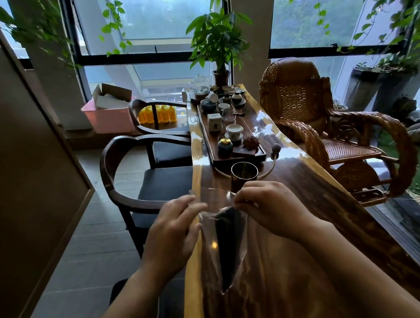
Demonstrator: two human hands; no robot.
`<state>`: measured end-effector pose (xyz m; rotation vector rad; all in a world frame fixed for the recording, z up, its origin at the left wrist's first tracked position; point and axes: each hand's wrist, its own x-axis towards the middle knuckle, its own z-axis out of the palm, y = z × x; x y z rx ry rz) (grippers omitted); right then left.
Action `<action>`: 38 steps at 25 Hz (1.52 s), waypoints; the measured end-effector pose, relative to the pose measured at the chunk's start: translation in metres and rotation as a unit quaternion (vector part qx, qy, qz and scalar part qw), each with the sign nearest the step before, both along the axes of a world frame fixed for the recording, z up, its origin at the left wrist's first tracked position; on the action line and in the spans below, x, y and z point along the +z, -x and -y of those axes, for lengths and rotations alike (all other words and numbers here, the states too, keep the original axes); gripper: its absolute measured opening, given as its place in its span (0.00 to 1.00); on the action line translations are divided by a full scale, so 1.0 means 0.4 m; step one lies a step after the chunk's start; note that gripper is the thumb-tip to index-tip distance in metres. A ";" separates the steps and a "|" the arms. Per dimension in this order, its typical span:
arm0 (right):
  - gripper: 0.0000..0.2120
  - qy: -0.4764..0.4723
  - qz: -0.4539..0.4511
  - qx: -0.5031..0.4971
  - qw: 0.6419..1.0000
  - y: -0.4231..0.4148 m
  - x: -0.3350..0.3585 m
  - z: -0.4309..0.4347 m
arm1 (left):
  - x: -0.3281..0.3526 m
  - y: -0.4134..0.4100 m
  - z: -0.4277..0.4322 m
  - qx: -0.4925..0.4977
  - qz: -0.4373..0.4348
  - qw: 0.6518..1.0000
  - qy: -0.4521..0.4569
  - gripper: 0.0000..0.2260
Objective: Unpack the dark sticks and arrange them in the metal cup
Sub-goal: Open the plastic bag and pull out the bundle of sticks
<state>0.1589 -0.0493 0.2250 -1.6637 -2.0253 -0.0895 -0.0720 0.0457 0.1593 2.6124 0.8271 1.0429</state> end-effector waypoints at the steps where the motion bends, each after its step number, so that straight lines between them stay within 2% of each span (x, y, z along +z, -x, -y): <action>1: 0.03 -0.001 -0.002 0.001 1.000 -0.003 0.005 -0.005 | -0.014 0.005 0.007 0.011 0.056 0.997 0.049 0.23; 2: 0.03 -0.003 -0.002 0.003 1.000 -0.003 0.013 -0.011 | -0.033 0.006 0.017 0.023 0.099 0.986 0.134 0.31; 3: 0.03 -0.006 0.001 0.005 1.000 -0.001 0.021 -0.018 | -0.053 0.000 0.030 0.031 0.122 0.960 0.249 0.40; 4: 0.03 -0.007 0.005 0.008 1.000 0.003 0.031 -0.024 | -0.077 -0.011 0.042 0.030 0.119 0.922 0.368 0.50; 5: 0.03 -0.006 0.008 0.011 1.000 0.008 0.041 -0.029 | -0.103 -0.025 0.049 0.024 0.093 0.888 0.449 0.59; 7: 0.04 0.003 0.016 0.022 1.000 0.018 0.063 -0.037 | -0.144 -0.059 0.044 0.017 0.043 0.861 0.507 0.67; 10: 0.05 0.027 0.043 0.037 0.998 0.040 0.103 -0.046 | -0.162 -0.102 0.004 0.009 0.034 0.848 0.529 0.66; 14: 0.07 0.032 0.058 0.041 0.997 0.064 0.165 -0.053 | -0.185 -0.127 -0.016 -0.062 0.042 0.843 0.532 0.55; 18: 0.07 -0.009 0.059 0.058 0.997 0.112 0.190 -0.070 | -0.194 -0.146 0.006 -0.092 0.180 0.790 0.579 0.40; 20: 0.15 -0.040 0.024 0.055 0.997 0.107 0.181 -0.072 | -0.186 -0.160 0.018 -0.097 0.246 0.752 0.604 0.31; 22: 0.23 -0.060 -0.056 0.007 0.997 0.070 0.153 -0.059 | -0.170 -0.168 0.024 -0.086 0.299 0.715 0.626 0.26; 24: 0.24 -0.052 -0.132 -0.091 0.986 0.018 0.100 -0.037 | -0.149 -0.170 0.021 -0.058 0.329 0.689 0.644 0.26; 27: 0.29 0.066 -0.187 -0.215 0.956 -0.022 0.004 -0.001 | -0.132 -0.169 0.018 -0.074 0.378 0.635 0.669 0.34; 28: 0.29 0.101 -0.208 -0.216 0.949 -0.019 -0.023 0.009 | -0.128 -0.169 0.019 -0.085 0.390 0.614 0.681 0.35; 29: 0.24 0.114 -0.234 -0.206 0.943 -0.012 -0.045 0.017 | -0.124 -0.170 0.022 -0.097 0.396 0.595 0.693 0.36; 31: 0.08 0.075 -0.270 -0.193 0.940 0.005 -0.069 0.019 | -0.113 -0.173 0.033 -0.133 0.382 0.575 0.711 0.33; 32: 0.05 0.046 -0.272 -0.197 0.941 0.010 -0.070 0.016 | -0.108 -0.175 0.039 -0.154 0.372 0.572 0.715 0.31; 34: 0.04 0.008 -0.272 -0.200 0.941 0.016 -0.052 0.012 | -0.101 -0.173 0.045 -0.184 0.376 0.562 0.714 0.33; 37: 0.03 0.003 -0.254 -0.173 0.952 0.001 -0.016 0.013 | -0.092 -0.169 0.037 -0.193 0.414 0.513 0.727 0.46; 38: 0.03 0.014 -0.244 -0.161 0.956 -0.005 -0.010 0.013 | -0.087 -0.171 0.034 -0.193 0.426 0.501 0.728 0.45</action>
